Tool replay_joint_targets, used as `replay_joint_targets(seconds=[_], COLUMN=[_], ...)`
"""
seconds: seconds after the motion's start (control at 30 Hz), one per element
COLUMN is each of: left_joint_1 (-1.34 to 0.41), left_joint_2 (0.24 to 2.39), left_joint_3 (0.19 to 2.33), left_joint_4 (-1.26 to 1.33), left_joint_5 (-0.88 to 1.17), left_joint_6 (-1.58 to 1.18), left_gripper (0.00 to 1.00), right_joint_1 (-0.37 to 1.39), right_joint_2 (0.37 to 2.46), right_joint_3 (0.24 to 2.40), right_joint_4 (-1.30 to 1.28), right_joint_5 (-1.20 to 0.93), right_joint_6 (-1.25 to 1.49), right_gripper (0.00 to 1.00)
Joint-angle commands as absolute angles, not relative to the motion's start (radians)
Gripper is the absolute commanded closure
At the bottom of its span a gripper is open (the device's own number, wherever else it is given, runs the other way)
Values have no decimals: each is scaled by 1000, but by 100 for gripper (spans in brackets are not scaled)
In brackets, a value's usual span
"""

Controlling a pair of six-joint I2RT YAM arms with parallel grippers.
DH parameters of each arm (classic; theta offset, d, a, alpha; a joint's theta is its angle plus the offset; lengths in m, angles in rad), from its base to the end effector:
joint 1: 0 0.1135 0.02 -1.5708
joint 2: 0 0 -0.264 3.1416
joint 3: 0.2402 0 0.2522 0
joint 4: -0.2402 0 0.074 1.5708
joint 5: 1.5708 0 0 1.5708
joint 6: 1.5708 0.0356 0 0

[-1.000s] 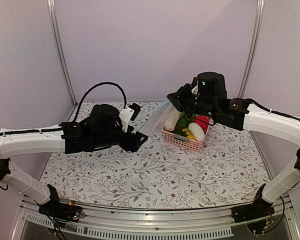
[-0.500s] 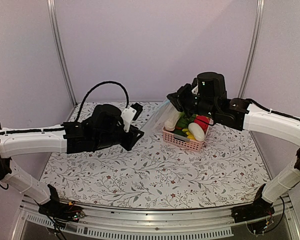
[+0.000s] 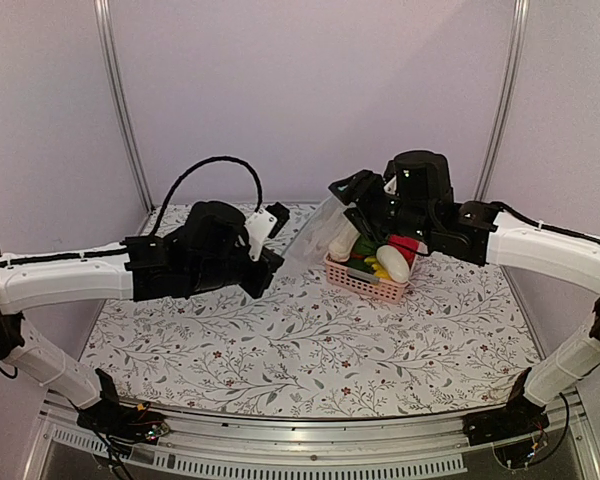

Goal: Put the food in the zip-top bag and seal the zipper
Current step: Pass from the right arm to the left

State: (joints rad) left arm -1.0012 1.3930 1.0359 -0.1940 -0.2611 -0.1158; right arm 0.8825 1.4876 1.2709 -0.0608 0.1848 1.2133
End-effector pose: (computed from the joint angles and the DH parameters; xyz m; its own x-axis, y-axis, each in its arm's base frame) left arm 0.1782 -0.2613 0.2872 -0.3608 0.3564 -0.8619 0.6577 0.7524 0.0358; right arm 0.2306 0.2700 0.3527 -0.6669 0.6388 -0.3837 -0.0634 0.4645 0.8833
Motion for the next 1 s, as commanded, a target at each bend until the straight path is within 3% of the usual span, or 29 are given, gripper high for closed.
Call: replay_joint_targets(seconds=[0.0,0.1,0.27,0.5,0.97], left_joint_1=[-982,-940,-905,-893,-888], left_joint_2=[1311,1267,1234,1268,1330], left_joint_3=[1125,1185,1263,1373,1456], left_joint_4=[-365,-528,-727,-940,-1073], left_joint_5=[-135,-1,119,198,389], left_joint_6=[-54,-29,-2,38,76], left_gripper=[100,100,100,100,100], right_joint_1=[872,863,859,859,901], right_joint_2=[1396,1325,1216,1185,1408], right_joint_3=[1262,1269,1297,1456,1617], right_joint_4=[-103,-174,-314,-639,-762], right_joint_5=[209,220,128,18,-504], right_joint_6=[1014,802,455,187,20], right_gripper=[24,12,3,1,4])
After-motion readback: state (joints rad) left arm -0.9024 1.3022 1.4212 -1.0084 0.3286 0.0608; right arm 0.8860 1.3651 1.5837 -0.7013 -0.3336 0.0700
